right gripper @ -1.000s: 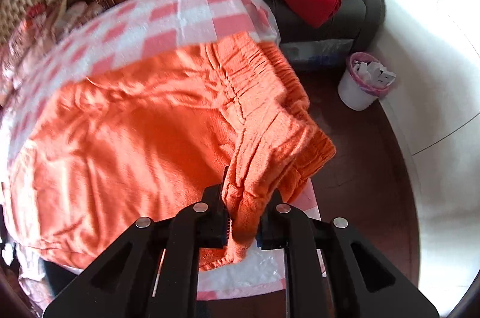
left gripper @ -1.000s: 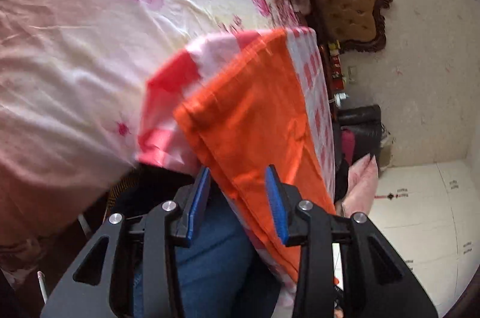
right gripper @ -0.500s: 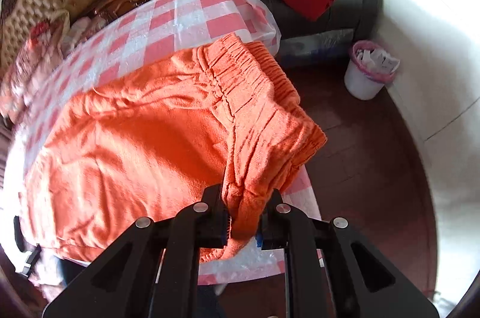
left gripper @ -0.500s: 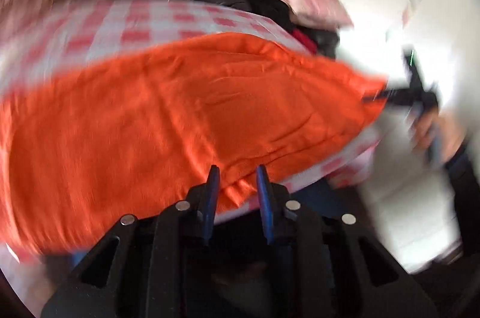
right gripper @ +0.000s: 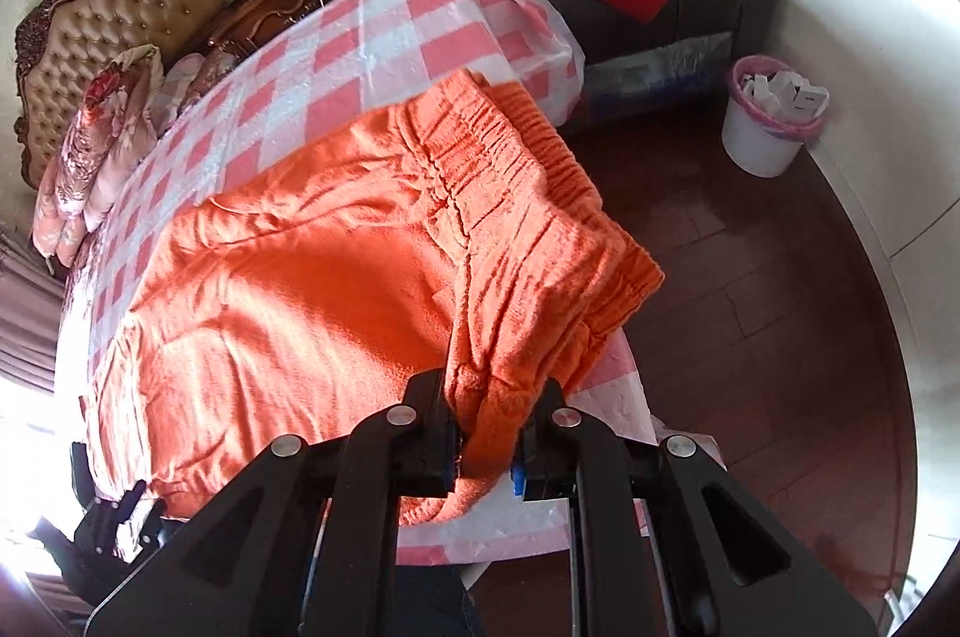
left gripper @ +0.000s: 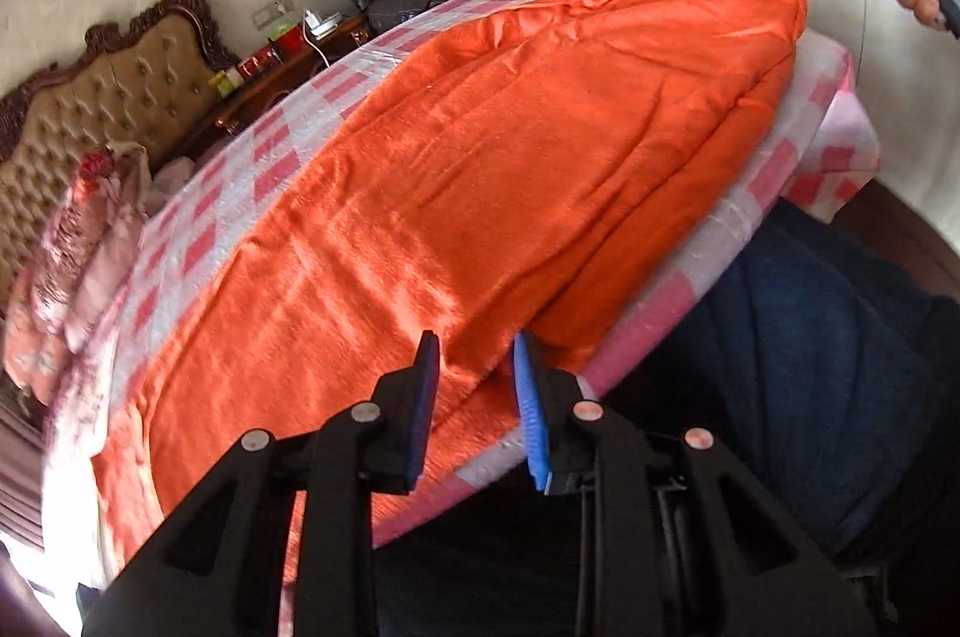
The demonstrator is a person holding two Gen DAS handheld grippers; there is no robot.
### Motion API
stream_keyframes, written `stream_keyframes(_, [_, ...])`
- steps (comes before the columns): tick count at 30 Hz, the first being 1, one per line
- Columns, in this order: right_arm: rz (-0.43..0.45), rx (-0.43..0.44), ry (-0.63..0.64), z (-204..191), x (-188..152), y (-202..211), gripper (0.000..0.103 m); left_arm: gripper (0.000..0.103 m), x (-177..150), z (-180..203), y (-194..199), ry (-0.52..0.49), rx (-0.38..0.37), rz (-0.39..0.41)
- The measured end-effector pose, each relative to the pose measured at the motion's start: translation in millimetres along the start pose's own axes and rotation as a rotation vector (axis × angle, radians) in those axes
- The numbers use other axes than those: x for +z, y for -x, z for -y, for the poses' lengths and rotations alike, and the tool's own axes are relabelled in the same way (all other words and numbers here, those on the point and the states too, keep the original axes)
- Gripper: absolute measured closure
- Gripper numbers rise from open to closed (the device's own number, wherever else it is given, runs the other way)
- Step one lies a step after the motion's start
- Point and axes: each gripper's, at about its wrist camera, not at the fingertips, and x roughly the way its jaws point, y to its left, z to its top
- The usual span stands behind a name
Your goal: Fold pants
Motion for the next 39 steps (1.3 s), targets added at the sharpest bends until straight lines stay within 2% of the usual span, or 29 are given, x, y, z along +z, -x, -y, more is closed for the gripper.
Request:
stream_keyframes(2, [-0.011,0.0,-0.005,2,0,-5,0.09,0.083,1,3,0,-0.024,0.008,0.005])
stream_keyframes(4, [-0.018,-0.005,-0.002,2,0,-9,0.088,0.099,2,4,2,-0.053,0.033,0.013])
stream_keyframes(5, [-0.018,-0.007,0.0,1,0,-10,0.088,0.1,3,4,6,-0.064,0.044,0.03])
stream_keyframes(8, [-0.011,-0.004,0.001,2,0,-8,0.088,0.1,7,-3,26,-0.064,0.051,0.078])
stream_keyframes(11, [0.008,0.036,-0.019,5,1,3,0.088,0.1,8,-11,49,-0.077,0.034,0.113])
stream_keyframes(17, [0.025,0.038,-0.034,8,0,11,0.088,0.1,-8,3,38,-0.176,-0.016,0.059])
stream_keyframes(20, [0.0,-0.04,0.01,5,-3,0,0.088,0.1,-13,7,24,-0.175,-0.03,0.035])
stream_keyframes(21, [-0.007,-0.088,0.042,2,-6,-4,0.088,0.098,-14,7,21,-0.173,-0.023,0.038])
stream_keyframes(22, [-0.012,-0.109,0.056,1,-8,-6,0.088,0.092,-14,6,19,-0.163,-0.028,0.038])
stream_keyframes(24, [-0.015,-0.153,0.075,2,-11,-8,0.074,0.083,-15,-1,19,-0.126,-0.074,0.022])
stream_keyframes(25, [-0.01,-0.19,0.091,2,-12,-6,0.06,0.077,-16,-6,21,-0.105,-0.09,0.021])
stream_keyframes(26, [0.0,-0.223,0.104,3,-13,-4,0.049,0.076,-17,-18,25,-0.045,-0.121,0.023])
stream_keyframes(28, [0.003,-0.252,0.103,11,-15,3,0.042,0.075,-20,-50,31,0.109,-0.175,0.032])
stream_keyframes(29, [0.002,-0.253,0.09,16,-16,7,0.041,0.074,-24,-71,33,0.195,-0.175,0.039])
stream_keyframes(31, [0.023,-0.275,0.07,22,-15,19,0.041,0.067,-41,-119,34,0.372,-0.117,0.05])
stream_keyframes(34, [0.103,-0.308,0.107,11,-5,38,0.038,0.066,-95,-217,43,0.711,0.06,0.061])
stream_keyframes(36, [0.13,-0.308,0.163,-7,9,38,0.037,0.066,-132,-270,49,0.868,0.122,0.078])
stream_keyframes(39, [0.152,-0.285,0.243,-39,31,28,0.037,0.066,-171,-335,45,0.983,0.159,0.075])
